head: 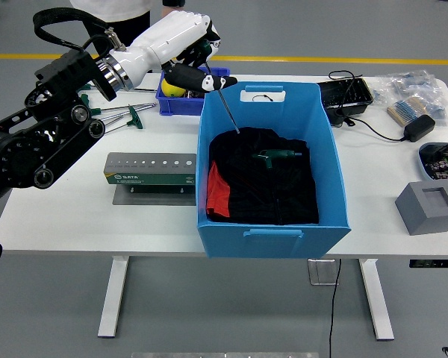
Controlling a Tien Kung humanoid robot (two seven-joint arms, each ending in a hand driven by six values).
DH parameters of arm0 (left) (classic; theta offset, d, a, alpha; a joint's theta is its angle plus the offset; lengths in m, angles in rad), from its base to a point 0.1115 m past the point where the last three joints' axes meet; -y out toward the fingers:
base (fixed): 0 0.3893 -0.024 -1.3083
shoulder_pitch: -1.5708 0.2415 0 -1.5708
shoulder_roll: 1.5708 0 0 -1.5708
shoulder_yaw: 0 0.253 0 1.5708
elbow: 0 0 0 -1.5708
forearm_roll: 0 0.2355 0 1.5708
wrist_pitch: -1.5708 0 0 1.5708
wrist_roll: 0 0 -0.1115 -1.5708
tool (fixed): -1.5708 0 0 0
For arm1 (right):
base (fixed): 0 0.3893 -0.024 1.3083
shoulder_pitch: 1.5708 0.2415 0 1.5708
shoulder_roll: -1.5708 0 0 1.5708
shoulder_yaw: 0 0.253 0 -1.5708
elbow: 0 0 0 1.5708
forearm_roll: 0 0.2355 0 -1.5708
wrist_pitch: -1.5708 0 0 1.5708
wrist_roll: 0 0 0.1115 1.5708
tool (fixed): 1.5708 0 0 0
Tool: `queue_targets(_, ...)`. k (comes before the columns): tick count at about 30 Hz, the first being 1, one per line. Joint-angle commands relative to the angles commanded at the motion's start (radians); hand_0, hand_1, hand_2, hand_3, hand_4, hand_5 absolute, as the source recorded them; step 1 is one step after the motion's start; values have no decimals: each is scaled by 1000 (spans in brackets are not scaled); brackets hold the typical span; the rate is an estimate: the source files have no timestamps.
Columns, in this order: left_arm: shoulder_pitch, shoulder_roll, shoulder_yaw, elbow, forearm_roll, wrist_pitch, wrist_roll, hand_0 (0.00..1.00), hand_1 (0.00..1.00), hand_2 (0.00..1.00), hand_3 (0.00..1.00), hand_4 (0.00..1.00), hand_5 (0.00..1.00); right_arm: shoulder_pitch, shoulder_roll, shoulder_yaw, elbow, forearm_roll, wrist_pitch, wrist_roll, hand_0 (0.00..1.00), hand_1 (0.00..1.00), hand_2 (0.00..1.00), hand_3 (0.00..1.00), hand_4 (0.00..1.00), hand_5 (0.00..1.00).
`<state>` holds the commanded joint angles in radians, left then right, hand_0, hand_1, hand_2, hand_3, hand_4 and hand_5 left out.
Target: Lift tool from toolbox,place it in box,lift tool from toolbox,place it in box
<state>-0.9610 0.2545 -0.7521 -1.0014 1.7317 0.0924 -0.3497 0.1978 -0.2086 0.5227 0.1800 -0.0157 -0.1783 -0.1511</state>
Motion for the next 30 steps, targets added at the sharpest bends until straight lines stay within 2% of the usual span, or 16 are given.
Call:
queue_targets(5, 31, -76, 23, 47, -29, -7, 4, 127, 2, 10, 21, 795, 396, 7, -3, 15, 0, -20, 0, -4, 695, 650, 704, 558, 780, 669)
queue_targets(8, 43, -110, 48, 79, -51, -11, 6, 127, 2, 10, 21, 795, 396, 10, -4, 23, 0, -30, 1, -6, 695, 650, 704, 558, 780, 669)
queue_targets(9, 45, -119, 58, 89, -59, -11, 7, 152, 2, 35, 38, 791, 396, 10, -4, 24, 0, -31, 1, -6, 696, 650, 704, 557, 781, 669)
queue_targets(14, 46, -159, 124, 138, -109, -34, 26, 152, 2, 35, 38, 791, 396, 12, -6, 26, 0, -35, 1, -6, 696, 650, 704, 557, 781, 669)
queue_targets(15, 42, -167, 142, 149, -119, -41, 32, 215, 96, 144, 178, 793, 407, 13, -6, 27, 0, -37, 1, -7, 696, 651, 704, 557, 780, 669)
queue_targets(20, 5, -197, 216, 196, -122, -55, 24, 215, 96, 144, 178, 793, 407, 17, -8, 30, 0, -46, 2, -8, 696, 651, 704, 557, 780, 669)
queue_targets(21, 1, -201, 224, 202, -127, -56, 23, 414, 420, 511, 505, 863, 511, 17, -8, 30, 0, -46, 2, -8, 696, 649, 704, 558, 780, 669)
queue_targets(25, -16, -220, 239, 226, -129, -85, 45, 414, 420, 511, 505, 863, 511, 19, -10, 35, 0, -50, 2, -8, 696, 649, 704, 558, 780, 669)
queue_targets(26, -20, -223, 242, 232, -128, -82, 45, 414, 420, 511, 505, 863, 511, 19, -10, 38, 0, -53, 2, -8, 696, 649, 704, 558, 780, 669)
queue_targets(27, -24, -225, 244, 237, -123, -76, 44, 476, 521, 616, 552, 862, 500, 20, -10, 40, 0, -54, 2, -8, 697, 649, 704, 558, 780, 669)
queue_targets(30, -29, -226, 241, 242, -98, -59, 39, 476, 521, 616, 552, 862, 500, 20, -11, 44, 0, -56, 1, -8, 697, 649, 704, 558, 780, 669)
